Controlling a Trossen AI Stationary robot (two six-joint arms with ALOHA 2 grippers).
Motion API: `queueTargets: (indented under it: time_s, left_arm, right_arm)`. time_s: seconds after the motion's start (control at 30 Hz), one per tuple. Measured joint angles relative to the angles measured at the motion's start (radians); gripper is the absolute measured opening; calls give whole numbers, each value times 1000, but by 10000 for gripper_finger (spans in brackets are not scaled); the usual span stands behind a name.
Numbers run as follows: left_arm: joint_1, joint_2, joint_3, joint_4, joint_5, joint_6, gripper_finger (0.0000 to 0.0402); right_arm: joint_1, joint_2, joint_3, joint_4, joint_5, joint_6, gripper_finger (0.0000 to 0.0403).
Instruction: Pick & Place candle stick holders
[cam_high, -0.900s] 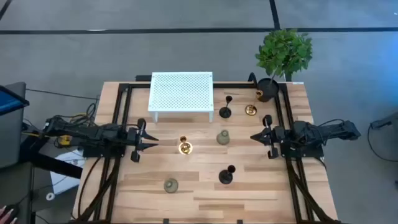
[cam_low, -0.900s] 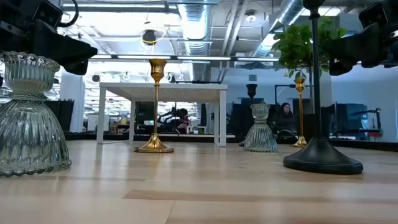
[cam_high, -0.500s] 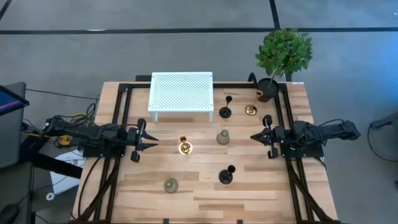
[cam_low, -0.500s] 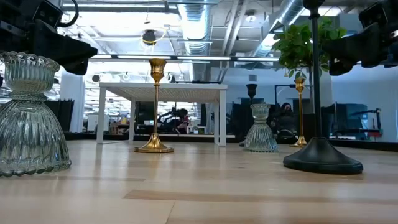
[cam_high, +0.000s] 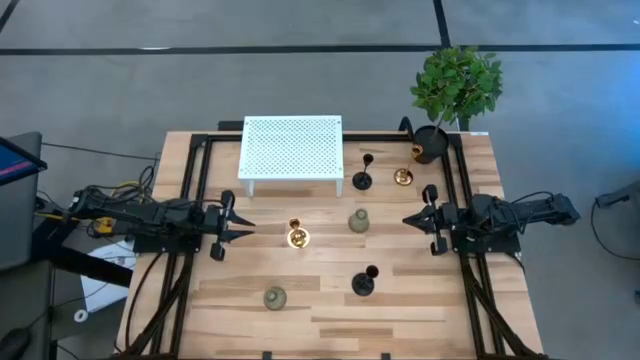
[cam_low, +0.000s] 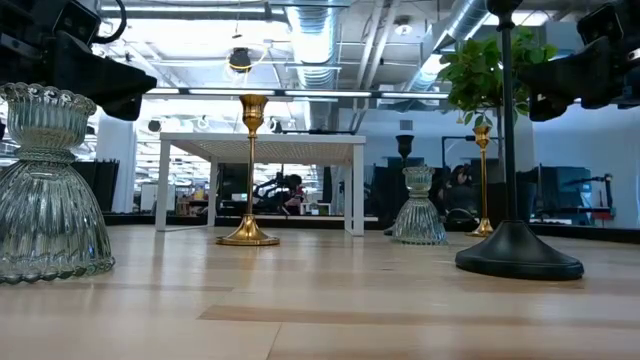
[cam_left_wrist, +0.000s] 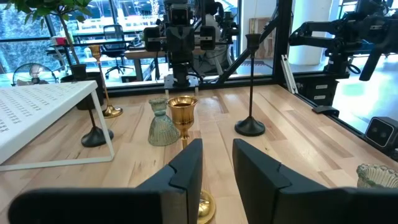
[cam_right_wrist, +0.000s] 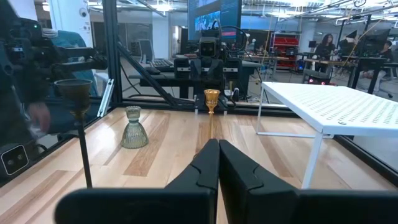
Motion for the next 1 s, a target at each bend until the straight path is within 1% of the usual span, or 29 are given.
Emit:
queueTargets:
  time_s: [0.87,0.93,1.0]
  left_arm:
    - [0,0,0,1,-2,-1,89]
    - [0,0,0,1,-2,-33,89]
    - [0,0,0,3,-2,-130,89]
  right_arm:
    - [0,0,0,0,0,0,0]
    - [0,0,0,0,0,0,0]
    - [0,0,0,0,0,0,0]
